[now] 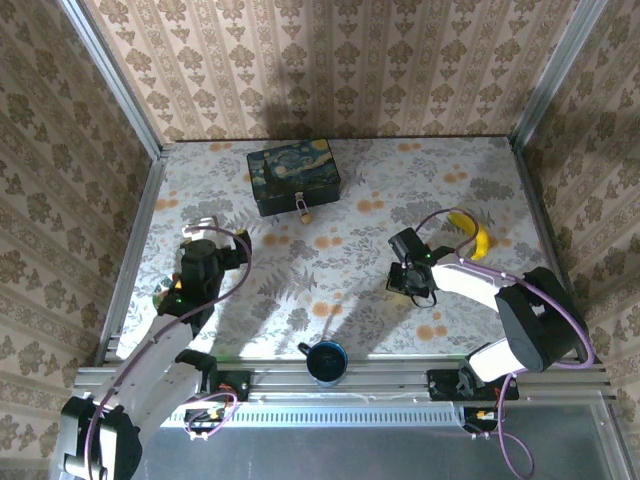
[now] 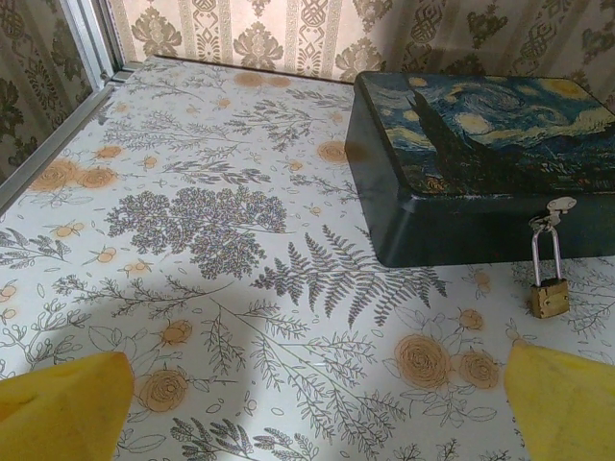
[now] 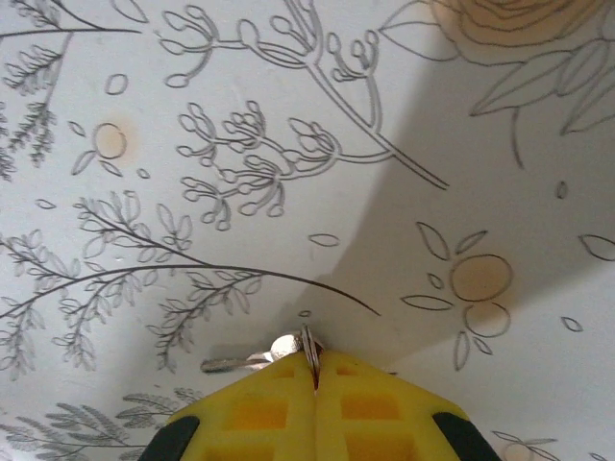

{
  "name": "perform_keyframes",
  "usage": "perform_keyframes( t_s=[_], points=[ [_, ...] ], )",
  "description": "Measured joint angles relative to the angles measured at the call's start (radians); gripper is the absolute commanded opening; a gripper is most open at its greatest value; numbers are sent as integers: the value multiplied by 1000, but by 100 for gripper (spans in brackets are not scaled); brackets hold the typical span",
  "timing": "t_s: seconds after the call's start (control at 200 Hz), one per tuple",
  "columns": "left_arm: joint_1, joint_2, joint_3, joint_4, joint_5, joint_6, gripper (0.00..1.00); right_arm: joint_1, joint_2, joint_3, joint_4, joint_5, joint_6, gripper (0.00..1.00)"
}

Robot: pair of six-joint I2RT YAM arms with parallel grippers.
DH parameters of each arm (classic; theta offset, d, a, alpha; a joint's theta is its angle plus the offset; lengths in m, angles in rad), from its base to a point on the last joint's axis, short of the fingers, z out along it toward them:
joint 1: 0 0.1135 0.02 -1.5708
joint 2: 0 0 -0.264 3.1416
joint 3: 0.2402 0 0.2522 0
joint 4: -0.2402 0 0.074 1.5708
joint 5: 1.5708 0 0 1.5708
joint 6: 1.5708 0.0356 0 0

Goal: Unlock a padlock with a key

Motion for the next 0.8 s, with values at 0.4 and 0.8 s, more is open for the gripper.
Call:
perform_keyframes(
  t_s=[0.4,0.8],
  points=[
    [0,25,18,-7,48,-4,100,0,-117,0,0,-42,-5,0],
    [-1,24,20,-7,129,-23,100,31,-208,30,-16,-66,2,0]
  ],
)
